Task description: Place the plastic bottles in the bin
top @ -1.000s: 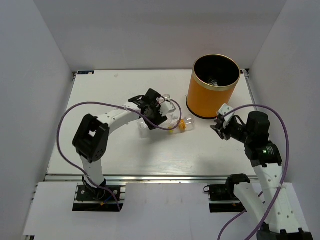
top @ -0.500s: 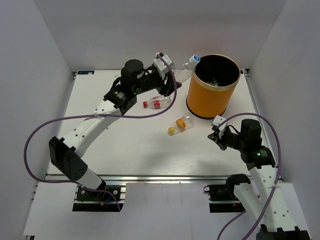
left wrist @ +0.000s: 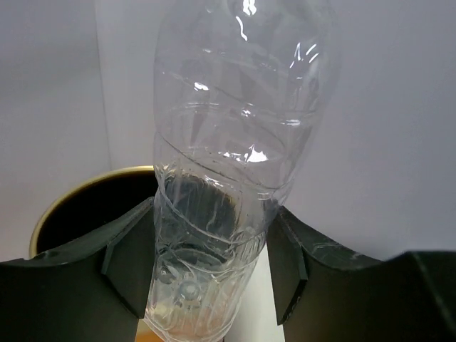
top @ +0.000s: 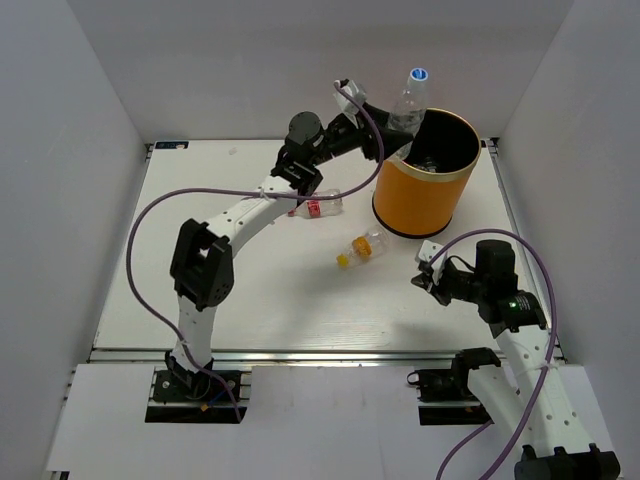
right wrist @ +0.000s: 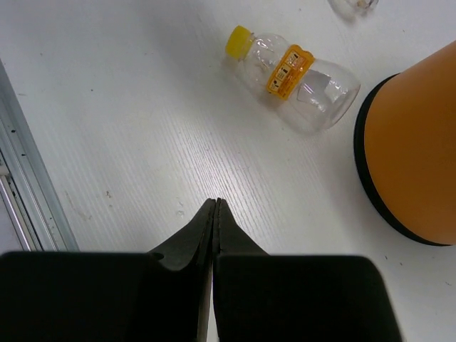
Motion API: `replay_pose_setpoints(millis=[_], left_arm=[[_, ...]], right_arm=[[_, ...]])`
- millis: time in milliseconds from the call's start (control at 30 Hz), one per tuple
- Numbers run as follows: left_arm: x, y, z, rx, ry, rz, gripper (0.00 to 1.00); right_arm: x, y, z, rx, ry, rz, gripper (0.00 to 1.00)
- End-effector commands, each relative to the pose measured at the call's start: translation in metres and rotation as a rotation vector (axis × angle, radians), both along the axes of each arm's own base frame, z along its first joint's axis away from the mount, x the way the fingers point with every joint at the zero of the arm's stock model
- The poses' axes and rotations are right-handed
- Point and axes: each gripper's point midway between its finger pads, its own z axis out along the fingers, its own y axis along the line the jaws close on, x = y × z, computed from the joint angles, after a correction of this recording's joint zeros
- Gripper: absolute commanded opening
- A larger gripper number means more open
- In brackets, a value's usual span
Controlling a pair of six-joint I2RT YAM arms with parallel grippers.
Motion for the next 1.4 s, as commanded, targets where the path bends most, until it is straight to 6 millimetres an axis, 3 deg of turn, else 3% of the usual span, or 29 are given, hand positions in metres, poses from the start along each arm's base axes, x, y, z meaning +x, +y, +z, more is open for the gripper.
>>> replay_pose_setpoints(millis=[0, 33, 67, 167, 300, 367, 400, 500, 567, 600, 633, 667, 733, 800, 833, 867, 900, 933, 967, 1000, 1033, 1067, 1100, 1133, 1167, 1200, 1233, 1267, 1367], left_arm=[[-0.01, 0.004, 0.068, -0.212, -0.084, -0.036, 0.0], [-0.001, -0.003, 0.049, -0.186, -0.05, -0.033, 0.0], [0.007, -0.007, 0.055, -0.184, -0.037, -0.023, 0.0], [0.032, -0.026, 0.029, -0.159, 0.032, -0.019, 0.09], [0.052, -0.035, 0.006, -0.178, 0.092, 0.006, 0.48], [0.055, -0.038, 0.014, -0.195, 0.082, 0.0, 0.55], [0.062, -0.044, -0.002, -0.176, 0.106, 0.003, 0.59], [0.06, -0.044, 0.007, -0.191, 0.11, -0.016, 0.77], [0.058, -0.043, 0.008, -0.188, 0.114, -0.016, 0.99], [0.058, -0.043, -0.001, -0.169, 0.127, -0.01, 1.0], [0.056, -0.041, -0.001, -0.164, 0.133, -0.009, 1.0], [0.047, -0.034, 0.017, -0.184, 0.108, -0.012, 1.0], [0.042, -0.03, 0.014, -0.167, 0.129, -0.009, 1.0], [0.031, -0.013, 0.026, -0.147, 0.119, 0.013, 1.0], [0.027, -0.009, 0.021, -0.108, 0.148, 0.024, 1.0], [0.023, -0.006, -0.006, -0.048, 0.205, 0.036, 1.0], [0.017, 0.001, -0.01, -0.012, 0.194, 0.052, 0.97], [-0.005, 0.017, 0.01, 0.009, 0.17, 0.054, 0.92], [-0.012, 0.024, 0.0, 0.059, 0.179, 0.067, 0.78], [-0.016, 0.034, -0.03, 0.138, 0.192, 0.105, 0.68], [-0.032, 0.057, -0.007, 0.136, 0.15, 0.137, 0.56], [-0.034, 0.072, -0.044, 0.22, 0.227, 0.204, 0.44], [-0.037, 0.087, -0.051, 0.256, 0.221, 0.261, 0.18], [-0.033, 0.108, -0.057, 0.271, 0.239, 0.376, 0.14], [-0.041, 0.125, -0.092, 0.338, 0.293, 0.424, 0.14], [-0.046, 0.158, -0.071, 0.307, 0.254, 0.54, 0.31], [-0.05, 0.174, -0.075, 0.31, 0.265, 0.602, 0.53], [-0.063, 0.194, -0.091, 0.342, 0.295, 0.65, 0.83], [-0.066, 0.233, -0.127, 0.461, 0.332, 0.806, 1.0]], right_arm=[[-0.003, 0.004, -0.002, 0.003, -0.01, 0.036, 0.0], [-0.004, 0.004, -0.003, 0.002, -0.01, 0.035, 0.0], [-0.003, 0.004, -0.003, 0.001, -0.011, 0.036, 0.0], [-0.001, 0.003, -0.001, -0.001, -0.013, 0.02, 0.01], [0.0, 0.002, -0.001, -0.002, -0.021, 0.01, 0.09], [0.001, 0.001, -0.002, -0.006, -0.018, 0.003, 0.1], [0.002, 0.001, -0.001, -0.005, -0.019, 0.003, 0.1], [0.003, 0.0, -0.003, -0.008, -0.016, -0.004, 0.1], [0.003, -0.001, -0.005, -0.011, -0.008, -0.009, 0.12], [0.005, -0.001, -0.005, -0.012, -0.01, -0.012, 0.15], [0.004, -0.001, -0.005, -0.012, -0.006, -0.012, 0.25], [0.006, -0.002, -0.005, -0.017, -0.008, -0.019, 0.35], [0.006, -0.002, -0.007, -0.018, -0.001, -0.021, 0.53], [0.005, 0.001, -0.009, -0.022, -0.017, 0.01, 0.59], [0.003, 0.003, -0.009, -0.022, -0.027, 0.032, 0.62], [-0.003, 0.009, -0.005, 0.0, -0.042, 0.086, 0.64], [-0.003, 0.012, -0.003, -0.019, -0.104, 0.146, 0.66], [-0.005, 0.014, -0.006, -0.043, -0.17, 0.208, 0.69], [-0.005, 0.017, -0.007, -0.065, -0.254, 0.279, 0.75], [-0.009, 0.02, -0.013, -0.065, -0.274, 0.326, 0.78], [-0.011, 0.023, -0.019, -0.09, -0.331, 0.402, 0.8], [-0.008, 0.024, -0.021, -0.123, -0.393, 0.453, 0.8], [-0.007, 0.028, -0.032, -0.121, -0.356, 0.493, 0.8], [-0.004, 0.032, -0.031, -0.138, -0.397, 0.542, 0.8], [0.001, 0.036, -0.025, -0.136, -0.415, 0.562, 0.81], [0.009, 0.038, -0.041, -0.151, -0.349, 0.58, 0.81], [0.021, 0.041, -0.029, -0.164, -0.38, 0.583, 0.81], [0.033, 0.046, -0.039, -0.204, -0.365, 0.593, 0.83], [0.05, 0.067, -0.034, -0.235, -0.404, 0.625, 0.83]])
